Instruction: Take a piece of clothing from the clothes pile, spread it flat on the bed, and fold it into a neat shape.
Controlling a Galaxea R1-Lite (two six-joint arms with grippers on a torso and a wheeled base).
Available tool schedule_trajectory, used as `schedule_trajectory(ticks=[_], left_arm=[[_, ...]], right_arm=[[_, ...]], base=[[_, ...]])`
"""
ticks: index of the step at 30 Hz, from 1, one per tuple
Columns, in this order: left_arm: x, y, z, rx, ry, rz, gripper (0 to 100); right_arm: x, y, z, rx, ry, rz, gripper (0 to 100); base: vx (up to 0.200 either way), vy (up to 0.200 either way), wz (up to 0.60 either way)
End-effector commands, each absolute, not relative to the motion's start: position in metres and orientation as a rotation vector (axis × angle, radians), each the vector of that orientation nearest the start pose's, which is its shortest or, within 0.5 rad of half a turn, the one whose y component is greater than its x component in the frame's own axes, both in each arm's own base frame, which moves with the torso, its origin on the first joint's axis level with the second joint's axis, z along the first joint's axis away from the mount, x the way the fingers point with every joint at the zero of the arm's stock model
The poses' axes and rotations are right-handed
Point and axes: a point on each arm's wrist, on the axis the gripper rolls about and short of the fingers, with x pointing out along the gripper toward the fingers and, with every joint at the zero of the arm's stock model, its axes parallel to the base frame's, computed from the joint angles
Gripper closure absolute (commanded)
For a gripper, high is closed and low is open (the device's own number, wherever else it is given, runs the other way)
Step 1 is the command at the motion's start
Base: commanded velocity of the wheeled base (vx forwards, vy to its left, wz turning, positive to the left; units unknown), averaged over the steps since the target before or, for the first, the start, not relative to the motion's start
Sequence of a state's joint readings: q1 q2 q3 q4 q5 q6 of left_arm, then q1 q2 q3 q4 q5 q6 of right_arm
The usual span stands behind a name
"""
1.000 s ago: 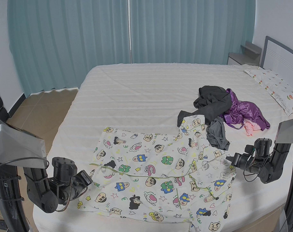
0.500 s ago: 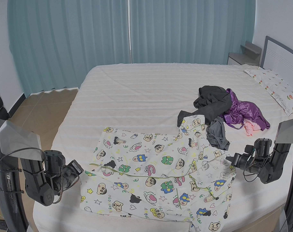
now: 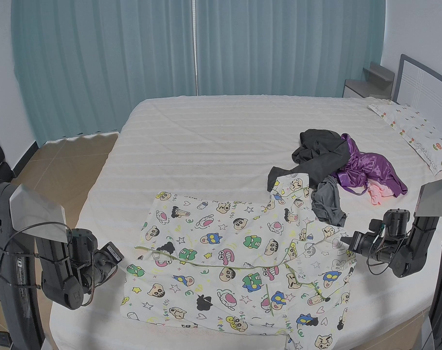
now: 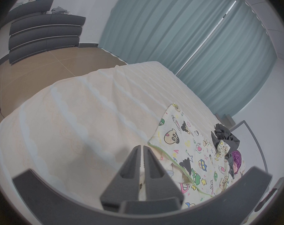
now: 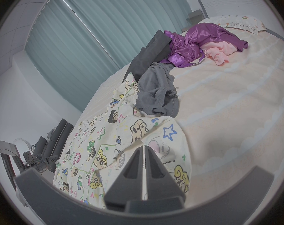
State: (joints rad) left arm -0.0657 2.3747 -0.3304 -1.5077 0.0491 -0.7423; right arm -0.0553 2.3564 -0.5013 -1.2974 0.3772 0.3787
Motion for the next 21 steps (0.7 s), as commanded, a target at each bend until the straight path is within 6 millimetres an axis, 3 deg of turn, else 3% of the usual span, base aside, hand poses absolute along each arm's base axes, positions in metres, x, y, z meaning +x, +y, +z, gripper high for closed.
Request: schedule_trajectory(ticks=[1, 7, 10, 13, 21], left_arm=[[0.291, -0.01, -0.033, -0.717, 0.517, 0.177, 0], [0.276, 0.006, -0.014, -0.774, 0.519, 0.136, 0], [0.254, 0.007, 0.001, -0.851, 0.558, 0.063, 0], [0.227, 0.002, 0.01, -0.889, 0.649, -0.052, 0], [0.221, 0.001, 0.01, -0.903, 0.676, -0.065, 0]], right_arm=[[0.322, -0.009, -0.028, 0.485, 0.594, 0.209, 100], [0.315, -0.008, -0.01, 0.484, 0.562, 0.222, 100], [0.311, 0.003, 0.0, 0.474, 0.553, 0.256, 100], [0.294, 0.023, 0.004, 0.455, 0.593, 0.301, 100], [0.24, 0.041, 0.004, 0.432, 0.67, 0.358, 100]], base=[[0.0, 0.0, 0.0], [0.0, 0.0, 0.0], [0.0, 0.0, 0.0], [0.0, 0.0, 0.0], [0.0, 0.0, 0.0]])
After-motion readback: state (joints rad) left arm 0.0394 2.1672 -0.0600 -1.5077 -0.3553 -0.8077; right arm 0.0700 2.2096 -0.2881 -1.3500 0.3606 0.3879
